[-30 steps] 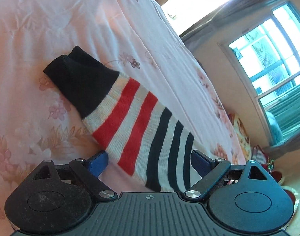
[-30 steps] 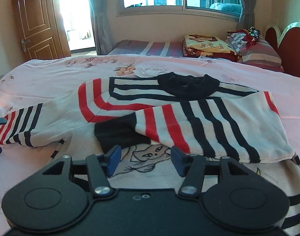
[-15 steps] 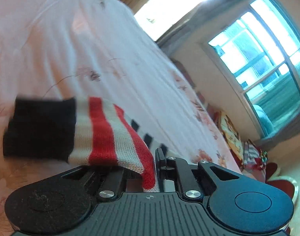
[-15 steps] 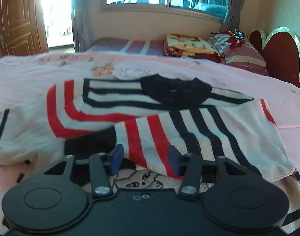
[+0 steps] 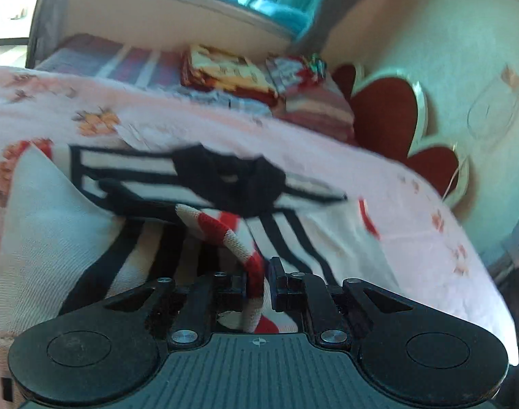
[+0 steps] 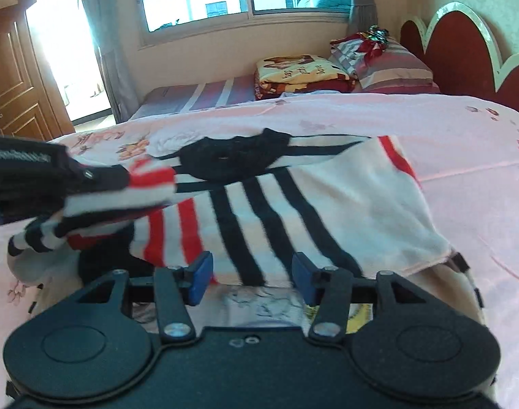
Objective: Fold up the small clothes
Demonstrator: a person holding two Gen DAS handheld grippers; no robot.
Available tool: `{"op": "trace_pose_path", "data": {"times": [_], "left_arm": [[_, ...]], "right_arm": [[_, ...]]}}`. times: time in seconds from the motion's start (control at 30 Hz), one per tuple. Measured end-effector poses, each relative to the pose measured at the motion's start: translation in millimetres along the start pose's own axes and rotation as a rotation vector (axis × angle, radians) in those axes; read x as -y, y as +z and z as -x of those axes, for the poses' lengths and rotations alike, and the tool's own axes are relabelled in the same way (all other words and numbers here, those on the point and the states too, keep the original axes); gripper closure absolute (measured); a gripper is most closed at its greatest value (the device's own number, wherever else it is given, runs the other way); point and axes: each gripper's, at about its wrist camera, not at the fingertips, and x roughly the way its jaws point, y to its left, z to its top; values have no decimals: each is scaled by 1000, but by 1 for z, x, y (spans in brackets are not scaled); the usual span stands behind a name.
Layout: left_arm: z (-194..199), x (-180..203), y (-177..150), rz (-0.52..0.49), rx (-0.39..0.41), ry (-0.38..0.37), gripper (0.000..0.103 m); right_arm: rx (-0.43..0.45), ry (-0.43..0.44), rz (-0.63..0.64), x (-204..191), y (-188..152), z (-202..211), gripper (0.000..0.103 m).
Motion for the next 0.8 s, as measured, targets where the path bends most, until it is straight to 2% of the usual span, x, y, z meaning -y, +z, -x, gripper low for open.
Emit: {"op": "trace_pose_path", "data": {"times": [0.07,0.1,0.17,0.2,0.23,0.3,0.37,0.5,0.6,0.7,0.73,0.77,0.8], "left_arm": [[-4,20,-1,-9,-33,32,89],[1,25,0,-5,-16,32,81],[18,30,1,17,34,5,15],[33,33,-2,18,90,6,9],[49,38,-14,-7,142,14,7],[62,46,-8,-57,153,17,7],[75,37,-5,-36,183,44,7],[93,-10,0,75,222,218,7],[94,-60,-10,184,186,355,7],[87,-93,-28,223,144,455,7],[82,-99,-34,225,122,468,7],[77,-104,-39,224,97,469,7],[69,-107,-45,220,72,465,7]], "right_arm": [[-20,2,-48,21,-3,3,52],[-26,8,-77,31,-4,4,52],[-27,20,-111,42,-4,6,49],[-28,31,-119,44,-3,6,49],[-30,44,-122,44,-2,5,48],[-28,83,-112,38,1,5,47],[-18,107,-69,26,3,5,44],[0,161,47,-13,5,4,38],[12,193,110,-47,10,-5,37],[17,177,173,-80,16,-21,36],[15,165,198,-89,18,-28,38],[7,146,223,-97,19,-36,49],[0,113,234,-102,20,-43,66]]}}
